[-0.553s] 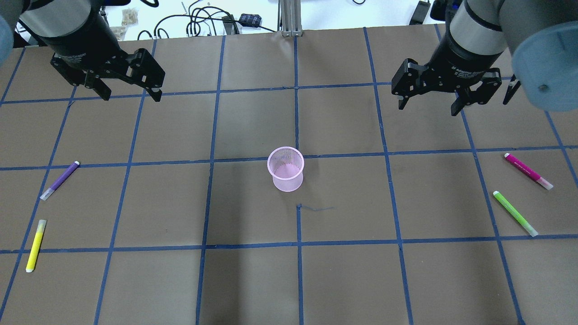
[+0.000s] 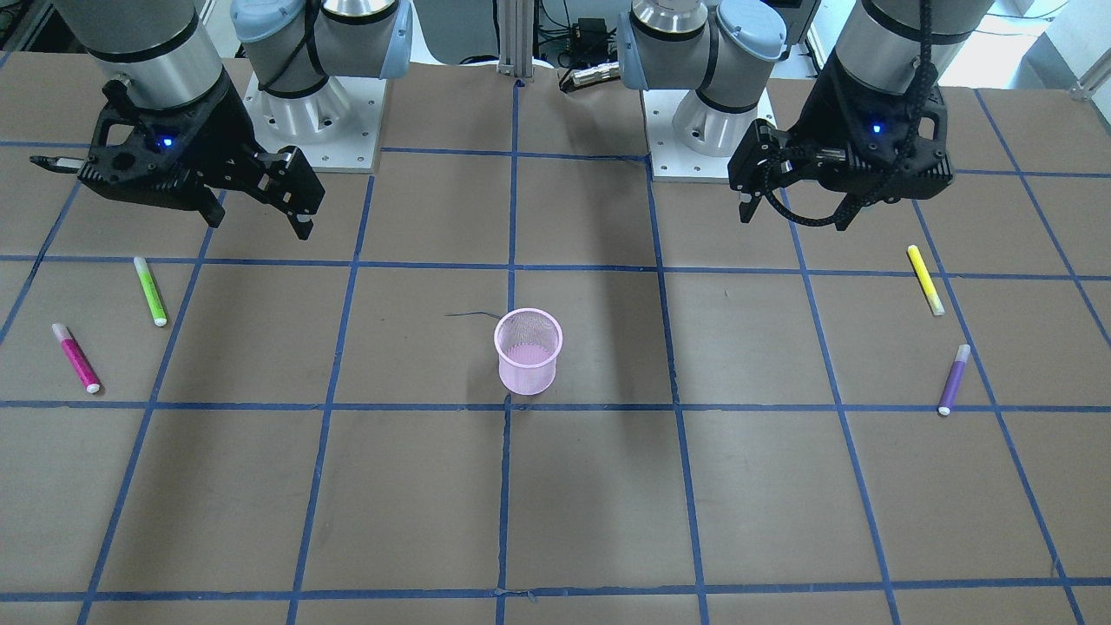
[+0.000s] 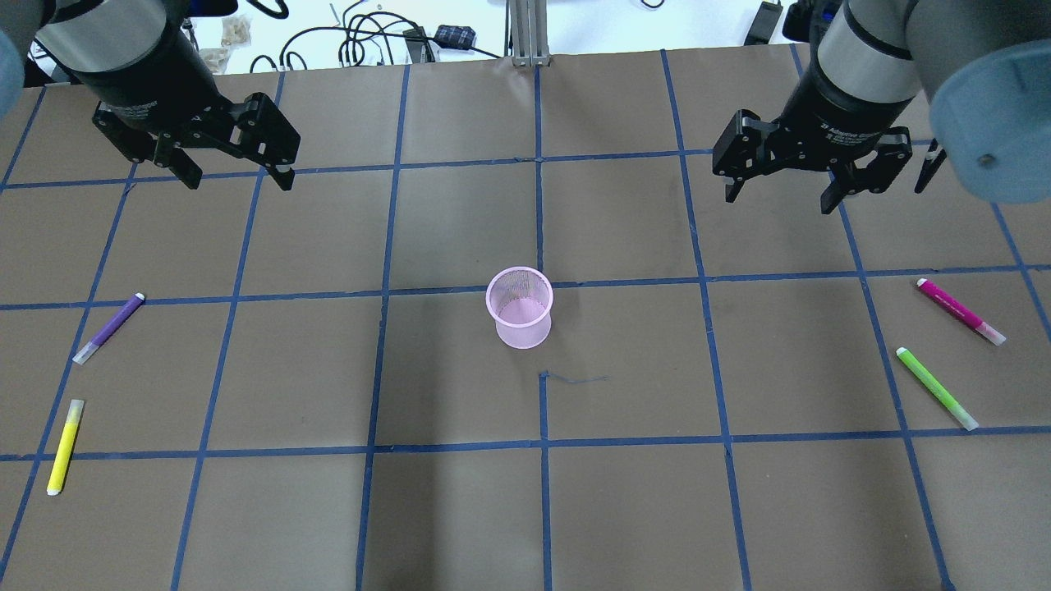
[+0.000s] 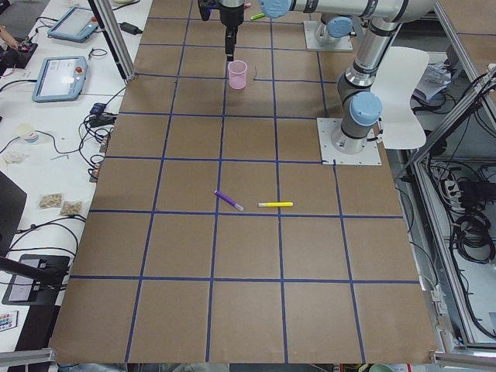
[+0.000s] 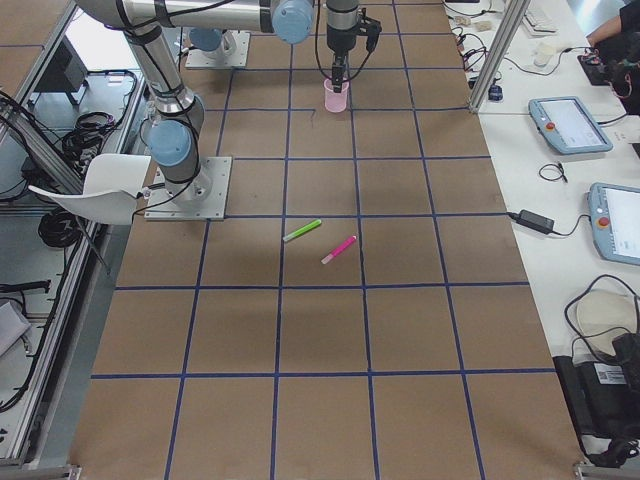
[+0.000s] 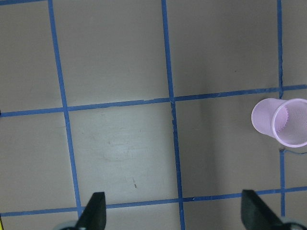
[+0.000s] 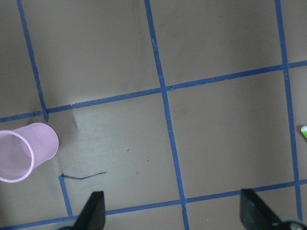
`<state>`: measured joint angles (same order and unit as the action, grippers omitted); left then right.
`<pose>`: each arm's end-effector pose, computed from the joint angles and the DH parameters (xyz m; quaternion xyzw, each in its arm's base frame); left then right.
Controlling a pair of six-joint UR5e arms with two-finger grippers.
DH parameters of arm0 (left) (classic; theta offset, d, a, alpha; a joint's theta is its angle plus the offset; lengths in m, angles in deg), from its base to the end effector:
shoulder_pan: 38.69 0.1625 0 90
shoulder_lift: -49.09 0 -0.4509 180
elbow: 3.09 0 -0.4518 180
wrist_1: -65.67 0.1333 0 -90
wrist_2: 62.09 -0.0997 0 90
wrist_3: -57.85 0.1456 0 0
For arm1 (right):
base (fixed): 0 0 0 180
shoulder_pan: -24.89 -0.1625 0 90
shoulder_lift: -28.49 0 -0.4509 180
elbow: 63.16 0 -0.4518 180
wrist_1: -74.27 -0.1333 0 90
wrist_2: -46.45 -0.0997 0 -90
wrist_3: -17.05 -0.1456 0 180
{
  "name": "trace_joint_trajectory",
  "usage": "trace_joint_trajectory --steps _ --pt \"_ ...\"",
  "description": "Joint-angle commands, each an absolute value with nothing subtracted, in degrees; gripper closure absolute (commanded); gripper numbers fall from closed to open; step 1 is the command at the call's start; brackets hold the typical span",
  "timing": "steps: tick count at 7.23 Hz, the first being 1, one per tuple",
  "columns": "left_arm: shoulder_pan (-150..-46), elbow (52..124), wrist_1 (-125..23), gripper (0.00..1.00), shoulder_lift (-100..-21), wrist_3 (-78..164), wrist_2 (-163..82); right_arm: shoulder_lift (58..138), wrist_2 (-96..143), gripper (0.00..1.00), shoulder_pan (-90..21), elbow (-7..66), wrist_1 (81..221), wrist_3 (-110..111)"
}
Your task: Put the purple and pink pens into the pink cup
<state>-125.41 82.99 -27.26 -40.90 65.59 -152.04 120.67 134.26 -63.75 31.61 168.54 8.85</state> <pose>-0.1016 -0.5596 0.5005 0.0389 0.9992 -0.0087 0.0004 0.1261 -0.5413 0.4501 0.0830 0.9963 -0.0135 0.0199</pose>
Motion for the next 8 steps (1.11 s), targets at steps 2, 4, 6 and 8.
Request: trace_joint_trajectory --steps 2,4,6,8 --pt "-120.6 83.5 -29.7 0.0 -41.7 69.2 -153.1 120.3 134.3 0.0 -58.6 34.5 169.5 25.5" --pt "-110.7 86.3 -29.2 0.0 -45.2 77.1 -153.7 120.3 134.3 0.0 -46.4 39.7 175.0 44.3" --pt "-108.4 88.6 -16.5 0.0 -54.0 84.2 -167.3 117.5 133.6 0.0 -36.6 47.8 189.0 65.6" --pt "-106.8 88.8 -9.3 0.0 -62.0 91.5 -173.8 111.3 133.3 0.0 -32.5 50.7 202.7 84.7"
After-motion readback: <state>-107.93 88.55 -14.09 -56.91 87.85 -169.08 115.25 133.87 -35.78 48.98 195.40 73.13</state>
